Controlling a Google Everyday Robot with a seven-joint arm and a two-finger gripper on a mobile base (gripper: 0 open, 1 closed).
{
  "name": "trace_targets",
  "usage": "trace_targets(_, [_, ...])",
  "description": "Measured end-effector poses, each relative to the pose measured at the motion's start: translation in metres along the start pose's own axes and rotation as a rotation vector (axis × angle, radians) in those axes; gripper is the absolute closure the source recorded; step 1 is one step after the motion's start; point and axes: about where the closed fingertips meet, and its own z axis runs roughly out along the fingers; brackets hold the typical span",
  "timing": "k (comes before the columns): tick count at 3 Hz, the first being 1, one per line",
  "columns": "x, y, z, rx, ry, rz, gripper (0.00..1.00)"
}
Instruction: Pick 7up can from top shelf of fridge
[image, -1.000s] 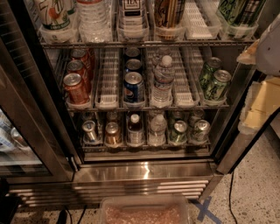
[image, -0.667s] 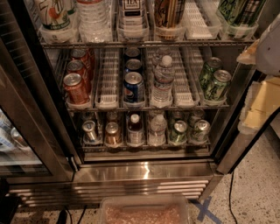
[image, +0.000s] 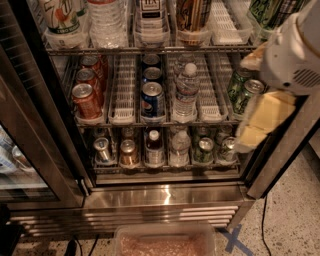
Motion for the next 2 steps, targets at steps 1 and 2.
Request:
trace_targets(1, [-0.048,0.012,0.005,0.009,-0.115,-0.033,0.00])
trace_targets(2, [-0.092,0.026,0.012,-0.022,-0.211,-0.093,0.00])
